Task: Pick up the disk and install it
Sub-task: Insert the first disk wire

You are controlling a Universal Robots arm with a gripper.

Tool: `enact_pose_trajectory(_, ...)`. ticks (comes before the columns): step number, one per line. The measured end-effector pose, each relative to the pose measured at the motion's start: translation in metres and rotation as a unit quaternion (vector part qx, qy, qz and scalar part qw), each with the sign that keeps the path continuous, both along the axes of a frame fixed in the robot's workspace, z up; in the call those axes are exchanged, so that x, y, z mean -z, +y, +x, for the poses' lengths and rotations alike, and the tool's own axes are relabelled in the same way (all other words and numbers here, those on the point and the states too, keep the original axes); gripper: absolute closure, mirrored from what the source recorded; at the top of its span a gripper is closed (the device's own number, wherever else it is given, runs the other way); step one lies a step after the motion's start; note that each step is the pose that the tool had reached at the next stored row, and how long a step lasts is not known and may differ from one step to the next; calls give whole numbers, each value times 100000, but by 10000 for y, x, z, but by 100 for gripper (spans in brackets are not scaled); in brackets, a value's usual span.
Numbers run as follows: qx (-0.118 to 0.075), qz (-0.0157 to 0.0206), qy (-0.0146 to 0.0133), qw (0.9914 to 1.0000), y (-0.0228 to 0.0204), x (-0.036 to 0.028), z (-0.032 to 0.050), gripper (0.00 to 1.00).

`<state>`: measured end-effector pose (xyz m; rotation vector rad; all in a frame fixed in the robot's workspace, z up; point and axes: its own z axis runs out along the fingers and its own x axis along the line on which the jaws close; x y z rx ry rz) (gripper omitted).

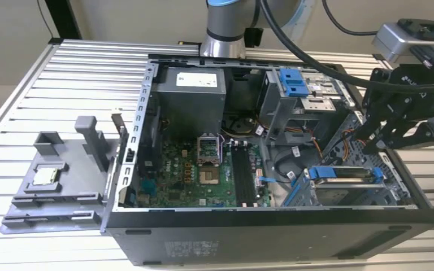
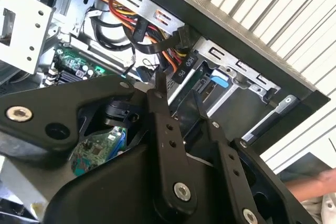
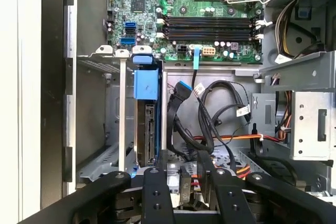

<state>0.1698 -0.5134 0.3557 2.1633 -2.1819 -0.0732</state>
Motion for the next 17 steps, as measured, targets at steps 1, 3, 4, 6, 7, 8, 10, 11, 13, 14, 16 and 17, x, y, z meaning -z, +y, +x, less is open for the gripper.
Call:
enact_pose_trajectory(1, 3, -22, 1, 100000, 12, 0, 1, 0)
enact_pose_trajectory(3, 4, -111, 3, 100000, 42, 0, 9, 0)
enact_pose_trajectory(4, -2, -181, 2, 100000, 59, 0, 16, 0)
enact_pose_trajectory(6, 3, -371, 1, 99999, 79, 2, 30, 0)
enact_pose_trajectory(7, 4, -454, 2, 99999, 79, 3, 40, 0)
enact_pose_trajectory(8, 5, -538, 2, 99999, 79, 2, 53, 0)
enact_pose_trajectory(10, 1, -746, 7, 99997, 80, 4, 80, 0)
enact_pose_trajectory(11, 0, -867, 3, 99996, 80, 5, 92, 0)
enact_pose_trajectory(13, -3, -1049, 4, 99994, 80, 10, 109, 0)
enact_pose_trajectory(14, -1, -1151, 5, 99993, 81, 12, 113, 0)
enact_pose_trajectory(16, 6, -1396, 4, 99990, 80, 22, 118, 0)
enact_pose_trajectory(17, 3, -1512, 5, 99989, 80, 28, 121, 0)
